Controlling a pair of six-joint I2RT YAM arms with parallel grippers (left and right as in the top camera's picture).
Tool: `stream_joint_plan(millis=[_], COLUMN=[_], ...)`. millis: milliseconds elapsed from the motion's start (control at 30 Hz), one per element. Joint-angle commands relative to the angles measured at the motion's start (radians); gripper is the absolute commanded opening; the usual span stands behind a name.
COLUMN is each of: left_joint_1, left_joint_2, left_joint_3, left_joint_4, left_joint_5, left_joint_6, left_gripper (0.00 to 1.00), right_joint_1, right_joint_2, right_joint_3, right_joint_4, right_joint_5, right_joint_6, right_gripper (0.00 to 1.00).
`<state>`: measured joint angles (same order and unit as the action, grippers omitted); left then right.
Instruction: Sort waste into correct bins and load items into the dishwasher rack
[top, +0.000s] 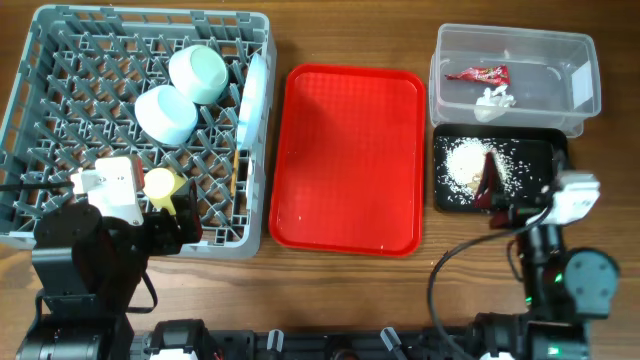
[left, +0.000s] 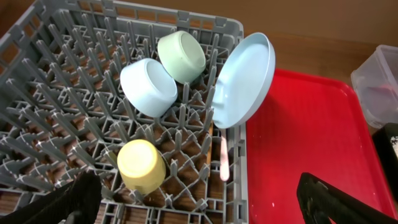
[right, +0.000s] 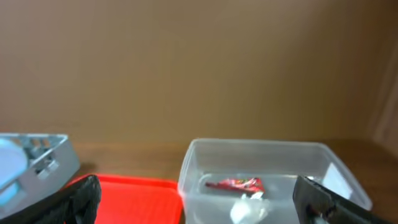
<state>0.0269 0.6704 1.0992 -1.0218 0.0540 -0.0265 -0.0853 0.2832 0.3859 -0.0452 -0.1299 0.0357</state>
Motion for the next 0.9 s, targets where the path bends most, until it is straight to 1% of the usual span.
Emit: stream_joint_plan(millis=[0, 167, 267, 400, 467, 867], left_joint_1=[-0.005, -0.005, -0.005, -0.005, -0.005, -0.005], left_joint_2=[0.0, 0.0, 0.0, 0.0, 0.0, 0.0], left_joint_3=[-0.003, -0.003, -0.003, -0.003, -0.003, -0.003], left_joint_4=[0.003, 0.003, 0.003, 0.003, 0.003, 0.003], left_joint_5=[0.005, 0.005, 0.005, 0.005, 0.005, 0.005], left_joint_6=[0.019, 0.019, 0.019, 0.019, 0.019, 0.019], left_gripper=[1.0, 1.0, 1.0, 1.0, 1.0, 1.0], right_joint_1=[0.021, 0.021, 0.021, 0.02, 0.02, 0.02], right_joint_2=[-0.125, -0.237, -0.28, -0.28, -0.28, -0.265], right_joint_3=[-0.164, -0.315, -0.383, -0.381, -0.381, -0.381], right_joint_4=[0.15, 0.33, 0.348, 0.125, 0.042, 0.053], right_joint_5=[0.006, 0.007, 0.006, 0.003, 0.004, 0.003], right_joint_6=[-0.005, -0.01, -0.009, -0.007, -0.004, -0.007], right_gripper=[1.0, 1.0, 1.0, 1.0, 1.0, 1.0])
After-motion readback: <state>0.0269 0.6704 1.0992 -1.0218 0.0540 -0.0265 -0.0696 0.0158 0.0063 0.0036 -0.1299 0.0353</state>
